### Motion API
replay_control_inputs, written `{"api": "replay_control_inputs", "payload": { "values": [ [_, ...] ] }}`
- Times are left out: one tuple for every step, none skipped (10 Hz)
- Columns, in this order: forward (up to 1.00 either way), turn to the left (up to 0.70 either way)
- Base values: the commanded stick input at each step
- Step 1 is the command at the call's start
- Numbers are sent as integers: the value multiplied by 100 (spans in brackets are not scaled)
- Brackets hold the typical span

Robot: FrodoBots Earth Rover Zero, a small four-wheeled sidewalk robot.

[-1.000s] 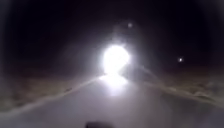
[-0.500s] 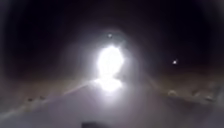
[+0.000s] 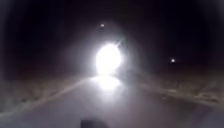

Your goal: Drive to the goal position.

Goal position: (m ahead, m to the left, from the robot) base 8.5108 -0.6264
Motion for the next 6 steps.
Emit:
{"api": "replay_control_inputs", "payload": {
  "values": [
    [100, 16],
    [100, 15],
    [100, 15],
    [100, 12],
    [100, 10],
    [100, 10]
  ]
}}
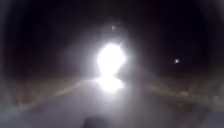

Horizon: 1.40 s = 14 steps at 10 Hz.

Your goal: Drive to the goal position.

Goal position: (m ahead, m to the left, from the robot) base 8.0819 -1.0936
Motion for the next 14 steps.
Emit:
{"api": "replay_control_inputs", "payload": {
  "values": [
    [100, 11],
    [100, 12],
    [100, 12],
    [100, 11],
    [100, 11],
    [100, 10],
    [100, 9],
    [100, 8],
    [100, 8],
    [100, 8],
    [100, 8],
    [100, 8],
    [100, 7],
    [100, 7]
  ]
}}
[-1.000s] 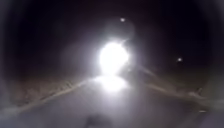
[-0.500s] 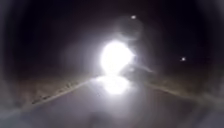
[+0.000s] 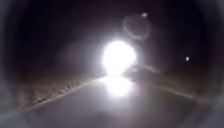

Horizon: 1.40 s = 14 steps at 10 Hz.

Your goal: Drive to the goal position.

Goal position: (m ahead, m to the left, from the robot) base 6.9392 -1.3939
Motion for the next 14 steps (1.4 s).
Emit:
{"api": "replay_control_inputs", "payload": {
  "values": [
    [100, 7],
    [100, 6],
    [100, 6],
    [100, 6],
    [100, 6],
    [100, 6],
    [100, 6],
    [100, 6],
    [100, 6],
    [100, 6],
    [100, 6],
    [100, 6],
    [100, 6],
    [100, 6]
  ]
}}
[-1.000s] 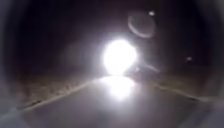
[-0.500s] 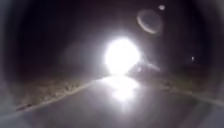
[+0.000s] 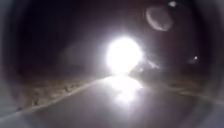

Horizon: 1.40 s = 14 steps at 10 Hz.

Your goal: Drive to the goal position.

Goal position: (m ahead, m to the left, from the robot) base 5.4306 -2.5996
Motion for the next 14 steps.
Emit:
{"api": "replay_control_inputs", "payload": {
  "values": [
    [100, 6],
    [100, 4],
    [100, 2],
    [100, 0],
    [100, -13],
    [100, -14],
    [100, -13],
    [100, -8],
    [100, -5],
    [100, -5],
    [100, -6],
    [100, -12],
    [100, -12],
    [100, -12]
  ]
}}
